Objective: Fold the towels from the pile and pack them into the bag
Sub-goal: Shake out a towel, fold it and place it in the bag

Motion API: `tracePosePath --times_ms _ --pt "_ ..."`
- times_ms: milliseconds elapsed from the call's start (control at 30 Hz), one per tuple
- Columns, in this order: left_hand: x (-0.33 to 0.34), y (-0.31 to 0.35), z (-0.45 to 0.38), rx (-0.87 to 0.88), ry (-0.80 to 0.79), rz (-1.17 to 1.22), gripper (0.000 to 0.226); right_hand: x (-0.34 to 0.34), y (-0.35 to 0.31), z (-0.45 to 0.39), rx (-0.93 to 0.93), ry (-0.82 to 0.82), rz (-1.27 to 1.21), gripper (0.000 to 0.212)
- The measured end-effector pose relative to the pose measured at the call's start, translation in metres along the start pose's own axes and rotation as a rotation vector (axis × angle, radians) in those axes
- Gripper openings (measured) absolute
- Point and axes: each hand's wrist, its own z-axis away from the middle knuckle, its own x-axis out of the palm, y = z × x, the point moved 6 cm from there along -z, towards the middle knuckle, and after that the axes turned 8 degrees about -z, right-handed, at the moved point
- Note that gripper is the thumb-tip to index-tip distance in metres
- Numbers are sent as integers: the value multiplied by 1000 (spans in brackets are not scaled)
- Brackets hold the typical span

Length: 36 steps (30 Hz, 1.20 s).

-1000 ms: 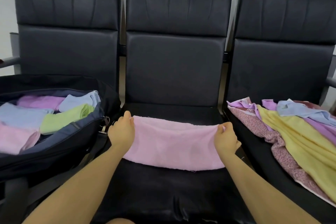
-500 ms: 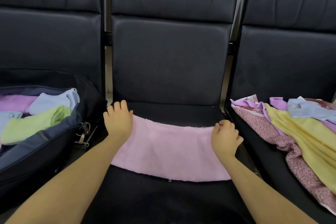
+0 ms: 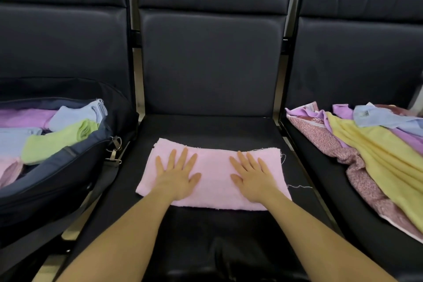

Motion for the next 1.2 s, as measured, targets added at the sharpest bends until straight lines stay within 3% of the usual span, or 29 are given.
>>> tracePosePath --times_ms 167,300,367,533,667,833,1067,1133,1200 --pt "3 7 30 -47 -52 58 59 3 -1 22 10 -81 -3 55" --pt "-26 -18 41 -337 233 -2 59 -5 -12 28 -74 2 116 53" --pt "-27 -34 46 -393 235 -106 67 -8 -19 26 -129 44 134 52" --pt "-19 -43 51 -251 292 -262 66 -4 -28 25 -201 6 88 51" --pt "-23 -37 49 -187 344 -234 62 8 -27 27 -181 -71 -14 53" --pt "-56 -51 61 -145 725 -97 60 19 -49 20 -213 -153 -89 57" --pt "-102 -53 78 -5 960 -139 39 30 -116 -4 -268 -174 -202 58" --pt "-108 -39 82 72 1004 -169 20 27 -120 -3 -306 -174 -301 57" --pt "-110 -24 80 111 1040 -162 20 15 -109 0 -329 -109 -407 52"
